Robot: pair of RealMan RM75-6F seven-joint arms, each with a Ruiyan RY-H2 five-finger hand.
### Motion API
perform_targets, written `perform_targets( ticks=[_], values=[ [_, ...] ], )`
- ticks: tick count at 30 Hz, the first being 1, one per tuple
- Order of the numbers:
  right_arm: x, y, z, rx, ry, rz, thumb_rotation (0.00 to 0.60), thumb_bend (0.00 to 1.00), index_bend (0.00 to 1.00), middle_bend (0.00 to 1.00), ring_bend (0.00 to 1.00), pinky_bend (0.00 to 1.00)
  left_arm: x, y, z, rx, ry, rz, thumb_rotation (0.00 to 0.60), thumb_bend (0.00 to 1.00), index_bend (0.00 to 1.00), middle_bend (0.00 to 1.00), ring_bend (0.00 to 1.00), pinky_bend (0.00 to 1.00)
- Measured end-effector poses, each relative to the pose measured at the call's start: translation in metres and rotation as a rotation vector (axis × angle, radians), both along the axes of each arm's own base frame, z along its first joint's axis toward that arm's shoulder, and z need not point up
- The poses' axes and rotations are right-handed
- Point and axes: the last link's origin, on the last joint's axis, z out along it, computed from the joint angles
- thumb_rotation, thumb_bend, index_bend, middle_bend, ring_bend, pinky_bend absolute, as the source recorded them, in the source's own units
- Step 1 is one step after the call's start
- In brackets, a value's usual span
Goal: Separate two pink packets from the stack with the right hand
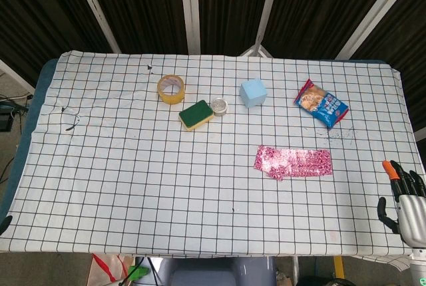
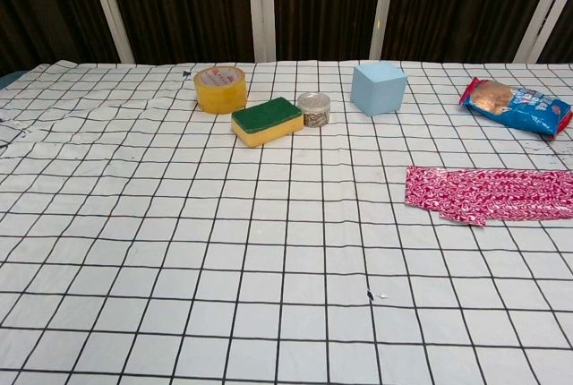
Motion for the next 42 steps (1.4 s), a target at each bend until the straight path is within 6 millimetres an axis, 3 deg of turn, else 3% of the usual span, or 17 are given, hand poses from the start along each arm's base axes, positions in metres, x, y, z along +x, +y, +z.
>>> perform_targets(
  ticks=[23,27,32,37,42],
  values=[
    [0.004,0.002,-0.003,0.009,-0.01,0.02,0.6,0.65,0.0,0.06,0.12,0.07,0.006,-0.001,-0.004,-0.001,0.012,-0.02,0.6,0.32,0.16,0.0,0.0,0.1],
    [0.008,0.001,-0.009,0.026,-0.008,0.036,0.6,0.65,0.0,0.07,0.18,0.19,0.006,-0.004,-0.003,0.003,0.013,-0.018,0.6,0.32,0.16,0.0,0.0,0.1],
    [0.013,-0.005,-0.013,0.012,-0.012,0.051,0.6,0.65,0.02,0.25,0.3,0.31,0.002,-0.007,0.002,0.021,0.0,-0.003,0.6,0.32,0.16,0.0,0.0,0.1],
    [0.022,-0.02,-0.017,0.003,-0.007,0.079,0.6,0.65,0.04,0.51,0.51,0.42,0.002,-0.006,0.003,0.021,-0.003,-0.006,0.6,0.32,0.15,0.0,0.0,0.1],
    [0.033,-0.042,-0.026,0.037,0.042,0.1,0.6,0.65,0.05,0.6,0.59,0.47,0.004,-0.005,0.0,0.007,0.006,-0.014,0.6,0.32,0.15,0.0,0.0,0.1]
  ],
)
